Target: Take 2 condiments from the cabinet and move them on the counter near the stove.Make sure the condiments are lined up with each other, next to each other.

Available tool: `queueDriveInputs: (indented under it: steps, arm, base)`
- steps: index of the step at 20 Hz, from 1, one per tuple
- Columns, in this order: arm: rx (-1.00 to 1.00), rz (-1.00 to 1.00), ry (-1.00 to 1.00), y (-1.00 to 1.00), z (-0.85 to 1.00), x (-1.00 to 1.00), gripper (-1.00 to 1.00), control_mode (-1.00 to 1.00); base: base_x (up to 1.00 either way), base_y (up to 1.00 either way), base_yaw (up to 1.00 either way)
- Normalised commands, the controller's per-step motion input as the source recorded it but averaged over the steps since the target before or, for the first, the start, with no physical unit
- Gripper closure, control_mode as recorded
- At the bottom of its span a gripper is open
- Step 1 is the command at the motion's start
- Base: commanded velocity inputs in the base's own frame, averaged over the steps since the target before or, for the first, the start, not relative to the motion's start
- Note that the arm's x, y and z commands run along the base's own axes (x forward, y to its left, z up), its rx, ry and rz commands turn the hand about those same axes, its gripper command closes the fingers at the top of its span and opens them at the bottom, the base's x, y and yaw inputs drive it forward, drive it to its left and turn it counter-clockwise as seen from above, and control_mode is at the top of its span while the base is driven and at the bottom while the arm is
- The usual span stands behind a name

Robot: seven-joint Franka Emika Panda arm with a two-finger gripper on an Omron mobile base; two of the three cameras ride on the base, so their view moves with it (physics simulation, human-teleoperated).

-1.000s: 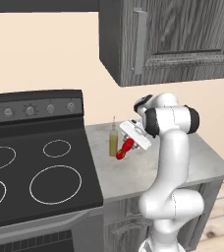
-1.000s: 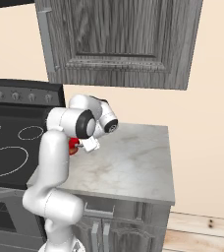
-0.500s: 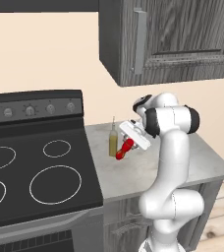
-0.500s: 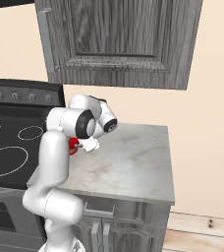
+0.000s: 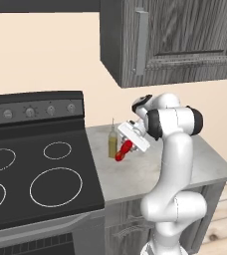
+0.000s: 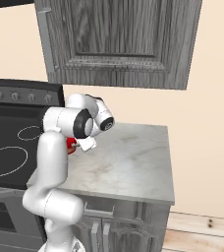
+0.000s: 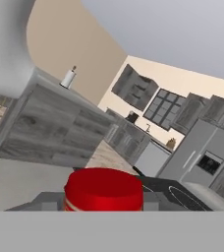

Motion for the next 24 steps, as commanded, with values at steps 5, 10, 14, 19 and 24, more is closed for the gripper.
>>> queueDriveInputs:
  steps: [5, 10, 14, 19, 24]
  arm:
    - [0.00, 0.00, -0.07, 0.10, -0.04, 0.06, -1.00, -1.00]
    - [0.02, 0.00, -0.13, 0.00, 0.00, 0.00, -1.00, -1.00]
    - [0.03, 0.00, -0.13, 0.00, 0.00, 0.00, -1.00, -1.00]
    - [0.03, 0.00, -0.12, 0.00, 0.00, 0.00, -1.00, -1.00]
    - [0.05, 0.00, -0.11, 0.00, 0.00, 0.02, -1.00, -1.00]
  base:
    - [0.00, 0.00, 0.00]
    - [0.00, 0.00, 0.00]
    - [0.00, 0.00, 0.00]
    - [0.00, 0.00, 0.00]
    - [0.00, 0.00, 0.00]
